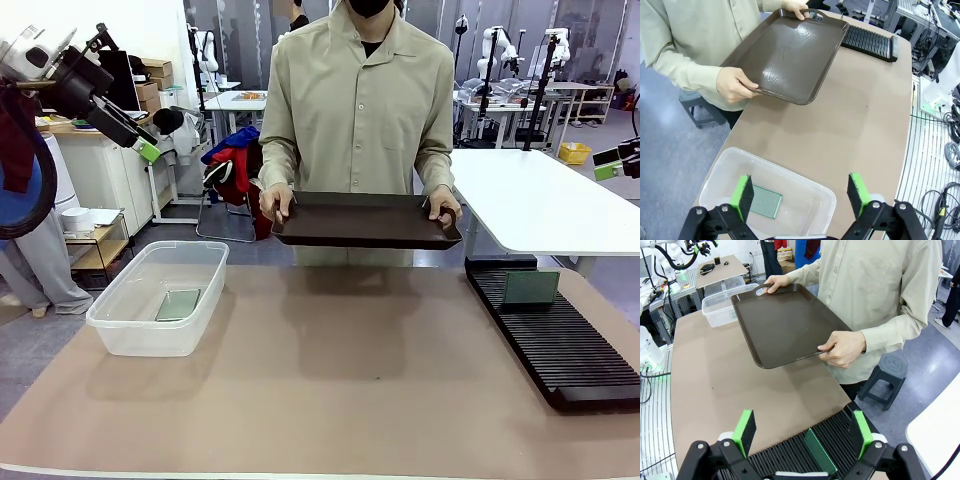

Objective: Sort PCBs into racks and boxes based on the side picked up.
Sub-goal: If the short side of the Blank PCB is picked up, insert it into the PCB Rack ; if the long side is picked up, place it in the Organizing box.

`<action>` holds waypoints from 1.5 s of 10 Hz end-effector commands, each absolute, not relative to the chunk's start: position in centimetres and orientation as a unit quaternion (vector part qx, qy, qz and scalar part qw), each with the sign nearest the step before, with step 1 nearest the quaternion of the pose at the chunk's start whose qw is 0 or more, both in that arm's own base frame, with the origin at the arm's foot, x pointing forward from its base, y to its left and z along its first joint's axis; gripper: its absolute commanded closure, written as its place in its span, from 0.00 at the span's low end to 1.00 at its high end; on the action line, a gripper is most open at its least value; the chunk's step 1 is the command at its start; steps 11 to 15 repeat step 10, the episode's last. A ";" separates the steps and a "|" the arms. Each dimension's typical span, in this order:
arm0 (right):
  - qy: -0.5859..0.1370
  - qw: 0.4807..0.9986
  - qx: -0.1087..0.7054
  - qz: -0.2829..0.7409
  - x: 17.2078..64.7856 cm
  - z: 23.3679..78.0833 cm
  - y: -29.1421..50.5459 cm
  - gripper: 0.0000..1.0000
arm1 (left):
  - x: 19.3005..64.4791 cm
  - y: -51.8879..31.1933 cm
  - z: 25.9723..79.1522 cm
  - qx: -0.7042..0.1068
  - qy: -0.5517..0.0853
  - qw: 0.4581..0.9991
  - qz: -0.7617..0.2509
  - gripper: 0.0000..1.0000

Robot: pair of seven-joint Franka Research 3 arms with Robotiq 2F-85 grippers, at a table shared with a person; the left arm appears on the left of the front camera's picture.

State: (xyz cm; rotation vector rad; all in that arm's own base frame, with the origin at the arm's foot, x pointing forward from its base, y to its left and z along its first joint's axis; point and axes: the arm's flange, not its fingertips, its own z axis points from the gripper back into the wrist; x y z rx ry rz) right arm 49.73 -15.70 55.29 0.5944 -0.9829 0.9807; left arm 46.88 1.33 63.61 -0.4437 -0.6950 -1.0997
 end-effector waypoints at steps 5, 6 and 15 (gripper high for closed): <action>-0.447 0.729 0.267 0.443 49.8 55.2 -15.6 0.00 | 46.9 1.3 63.6 -0.204 -0.321 0.773 -0.508 0.00; -0.447 0.729 0.267 0.443 49.8 55.2 -15.6 0.00 | 46.9 1.3 63.6 -0.204 -0.321 0.773 -0.508 0.00; -0.447 0.729 0.267 0.443 49.8 55.2 -15.6 0.00 | 46.9 1.3 63.6 -0.204 -0.321 0.773 -0.508 0.00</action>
